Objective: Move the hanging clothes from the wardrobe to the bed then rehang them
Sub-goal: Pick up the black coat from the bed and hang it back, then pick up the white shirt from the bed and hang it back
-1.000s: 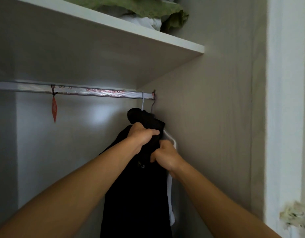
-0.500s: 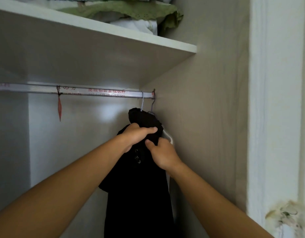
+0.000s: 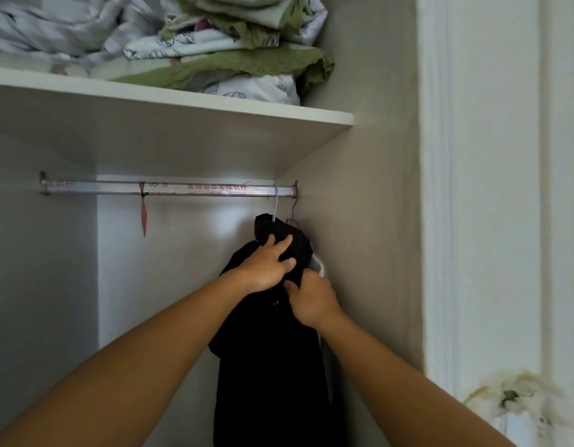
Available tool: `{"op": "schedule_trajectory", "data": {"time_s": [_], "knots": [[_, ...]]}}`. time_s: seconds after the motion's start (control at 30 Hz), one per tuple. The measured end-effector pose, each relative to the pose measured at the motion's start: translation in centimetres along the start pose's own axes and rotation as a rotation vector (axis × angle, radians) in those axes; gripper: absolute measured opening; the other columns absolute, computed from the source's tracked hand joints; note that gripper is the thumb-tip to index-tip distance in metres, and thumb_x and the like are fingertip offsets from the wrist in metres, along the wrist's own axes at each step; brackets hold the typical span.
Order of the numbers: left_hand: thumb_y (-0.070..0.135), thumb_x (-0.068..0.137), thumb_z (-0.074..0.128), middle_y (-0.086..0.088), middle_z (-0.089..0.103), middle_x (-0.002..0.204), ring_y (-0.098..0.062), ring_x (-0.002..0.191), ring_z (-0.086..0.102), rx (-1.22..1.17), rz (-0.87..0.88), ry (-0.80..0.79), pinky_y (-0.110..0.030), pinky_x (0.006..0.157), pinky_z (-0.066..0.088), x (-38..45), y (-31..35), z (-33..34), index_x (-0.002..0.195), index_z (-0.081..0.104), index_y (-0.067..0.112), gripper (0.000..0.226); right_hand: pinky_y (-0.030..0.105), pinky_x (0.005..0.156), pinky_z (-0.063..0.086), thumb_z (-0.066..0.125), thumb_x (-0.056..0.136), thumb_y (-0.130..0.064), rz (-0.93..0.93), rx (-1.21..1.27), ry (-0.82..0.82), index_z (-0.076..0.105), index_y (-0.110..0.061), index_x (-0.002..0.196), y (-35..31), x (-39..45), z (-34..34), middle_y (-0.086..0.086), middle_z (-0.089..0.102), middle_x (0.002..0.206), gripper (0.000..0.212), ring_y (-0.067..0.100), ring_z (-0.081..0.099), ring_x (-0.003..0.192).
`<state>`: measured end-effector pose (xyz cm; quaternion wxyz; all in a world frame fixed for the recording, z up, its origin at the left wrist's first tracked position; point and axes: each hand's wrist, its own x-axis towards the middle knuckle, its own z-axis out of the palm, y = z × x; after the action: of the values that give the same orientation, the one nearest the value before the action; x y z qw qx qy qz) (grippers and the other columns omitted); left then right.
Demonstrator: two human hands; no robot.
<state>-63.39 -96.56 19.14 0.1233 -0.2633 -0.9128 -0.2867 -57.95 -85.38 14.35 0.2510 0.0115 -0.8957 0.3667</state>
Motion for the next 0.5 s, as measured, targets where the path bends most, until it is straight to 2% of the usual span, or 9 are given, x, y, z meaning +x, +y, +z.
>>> {"op": "schedule_trajectory", "data": {"time_s": [0.1,0.23,0.3,0.37,0.43,0.5], "knots": [[0.036,0.101,0.046,-0.001,-0.001,0.164,-0.023,0.15,0.004,-0.053,0.007,0.001,-0.04,0.122,0.008,-1.1,1.5,-0.8,0.153,0.021,0.032,0.058,0.03,0.072,0.046,0.054,0.098,-0.025,-0.016,-0.096,-0.051,0.053,-0.006,0.114,-0.7,-2.5,-1.6,0.009,0.059,0.105,0.025,0.027,0.06,0.096],[0.032,0.101,0.047,-0.003,0.001,0.164,-0.025,0.15,-0.002,0.04,0.075,-0.031,-0.042,0.122,0.005,-4.1,2.9,-1.1,0.153,0.024,0.028,0.058,0.033,0.074,0.052,0.056,0.094,-0.022,-0.022,-0.179,-0.103,0.055,-0.009,0.107,-1.7,-6.3,-3.5,0.01,0.063,0.102,0.019,0.025,0.063,0.092],[0.032,0.1,0.049,-0.003,0.004,0.164,-0.023,0.15,-0.006,0.119,0.131,-0.026,-0.046,0.122,0.004,-6.0,3.2,-1.1,0.153,0.025,0.028,0.058,0.033,0.08,0.05,0.057,0.094,-0.021,-0.014,-0.223,-0.124,0.057,-0.006,0.115,-1.9,-8.4,-4.3,0.013,0.064,0.109,0.026,0.028,0.062,0.101],[0.029,0.098,0.053,-0.002,0.009,0.163,-0.021,0.15,-0.005,0.162,0.225,-0.028,-0.043,0.122,0.006,-8.5,3.2,-0.9,0.152,0.029,0.026,0.059,0.031,0.078,0.047,0.059,0.093,-0.027,0.004,-0.283,-0.131,0.056,-0.006,0.119,-1.7,-10.5,-4.8,0.011,0.062,0.108,0.033,0.028,0.061,0.104],[0.026,0.096,0.058,-0.002,0.02,0.161,-0.022,0.15,0.007,0.135,0.299,-0.052,-0.041,0.121,0.013,-11.1,3.0,-0.4,0.149,0.036,0.024,0.058,0.032,0.075,0.048,0.06,0.092,-0.031,0.038,-0.336,-0.13,0.058,-0.008,0.113,-1.4,-12.7,-5.2,0.008,0.063,0.102,0.031,0.026,0.062,0.096],[0.03,0.091,0.063,-0.001,0.04,0.151,-0.024,0.14,0.035,0.113,0.32,-0.077,-0.042,0.114,0.032,-13.6,2.6,0.4,0.143,0.045,0.025,0.055,0.037,0.085,0.052,0.06,0.092,-0.033,0.08,-0.382,-0.123,0.06,-0.009,0.117,-1.2,-15.1,-5.6,0.011,0.065,0.112,0.035,0.028,0.061,0.101]]}}
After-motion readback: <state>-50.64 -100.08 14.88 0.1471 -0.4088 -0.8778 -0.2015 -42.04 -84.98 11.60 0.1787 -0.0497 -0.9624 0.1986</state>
